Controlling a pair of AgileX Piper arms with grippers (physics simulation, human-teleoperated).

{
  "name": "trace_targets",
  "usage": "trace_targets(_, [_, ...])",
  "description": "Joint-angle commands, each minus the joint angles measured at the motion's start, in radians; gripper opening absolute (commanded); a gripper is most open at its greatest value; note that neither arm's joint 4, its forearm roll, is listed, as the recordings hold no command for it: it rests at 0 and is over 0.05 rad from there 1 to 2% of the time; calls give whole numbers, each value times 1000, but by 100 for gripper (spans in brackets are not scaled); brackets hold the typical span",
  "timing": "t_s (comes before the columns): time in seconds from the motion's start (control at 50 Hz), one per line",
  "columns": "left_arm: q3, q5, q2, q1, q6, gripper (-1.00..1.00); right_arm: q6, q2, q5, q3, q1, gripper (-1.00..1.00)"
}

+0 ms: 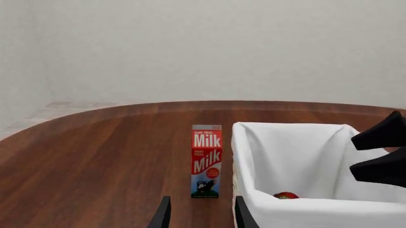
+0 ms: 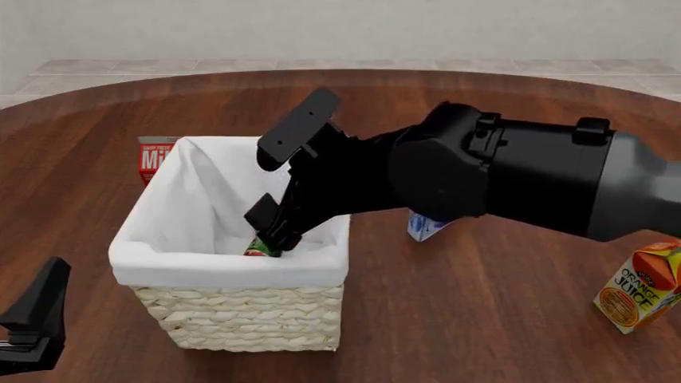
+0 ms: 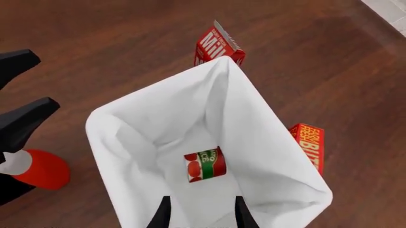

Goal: Pick up the alphabet soup and the tomato sauce, and put them in the basket.

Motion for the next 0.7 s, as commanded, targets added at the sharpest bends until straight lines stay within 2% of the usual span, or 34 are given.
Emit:
trace_targets(0.02, [-1, 1, 0, -2, 4, 100, -2, -44, 37, -23, 13, 100])
trace_targets(0.7, [2, 2, 0, -5, 17, 100, -16, -178, 171, -123, 57, 100])
